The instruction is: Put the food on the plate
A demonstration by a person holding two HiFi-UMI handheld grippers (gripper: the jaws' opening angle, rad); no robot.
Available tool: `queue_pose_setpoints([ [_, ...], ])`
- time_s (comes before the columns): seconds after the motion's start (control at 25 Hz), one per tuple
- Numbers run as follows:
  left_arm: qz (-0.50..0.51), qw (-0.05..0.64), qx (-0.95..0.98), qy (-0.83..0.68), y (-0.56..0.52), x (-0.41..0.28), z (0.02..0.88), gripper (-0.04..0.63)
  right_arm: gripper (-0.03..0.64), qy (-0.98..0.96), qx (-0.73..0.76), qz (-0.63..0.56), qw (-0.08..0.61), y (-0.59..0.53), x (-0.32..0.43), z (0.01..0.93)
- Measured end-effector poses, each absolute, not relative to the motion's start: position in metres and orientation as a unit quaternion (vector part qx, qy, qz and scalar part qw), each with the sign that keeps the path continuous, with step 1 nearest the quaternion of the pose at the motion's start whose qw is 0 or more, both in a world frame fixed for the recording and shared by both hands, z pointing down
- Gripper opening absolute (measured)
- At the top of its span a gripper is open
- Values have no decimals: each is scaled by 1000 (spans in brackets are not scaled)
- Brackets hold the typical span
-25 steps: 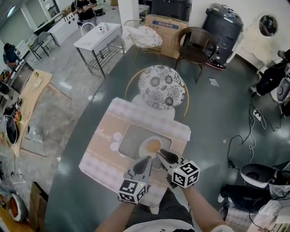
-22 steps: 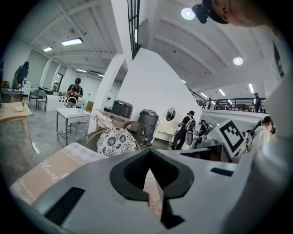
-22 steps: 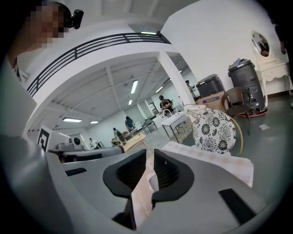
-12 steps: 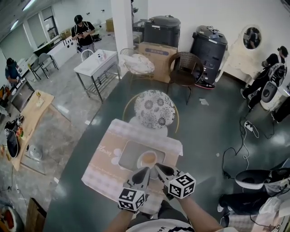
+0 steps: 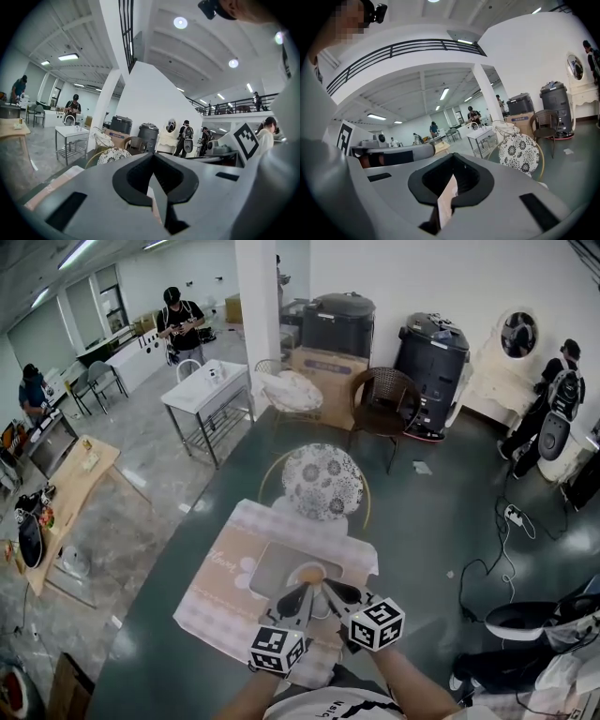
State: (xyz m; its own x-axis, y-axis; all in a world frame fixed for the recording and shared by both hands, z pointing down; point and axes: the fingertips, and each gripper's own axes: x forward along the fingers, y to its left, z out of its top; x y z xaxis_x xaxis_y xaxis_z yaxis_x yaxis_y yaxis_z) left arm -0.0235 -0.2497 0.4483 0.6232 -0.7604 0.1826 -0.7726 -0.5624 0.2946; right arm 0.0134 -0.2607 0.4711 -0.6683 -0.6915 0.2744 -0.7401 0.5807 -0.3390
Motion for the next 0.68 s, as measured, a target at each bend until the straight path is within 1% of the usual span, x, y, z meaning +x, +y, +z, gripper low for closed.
queue_pose_setpoints([
  [0.68,3,158,880,-448,-267,-34,420,6,14,-898,390,198,56,-275,6,448],
])
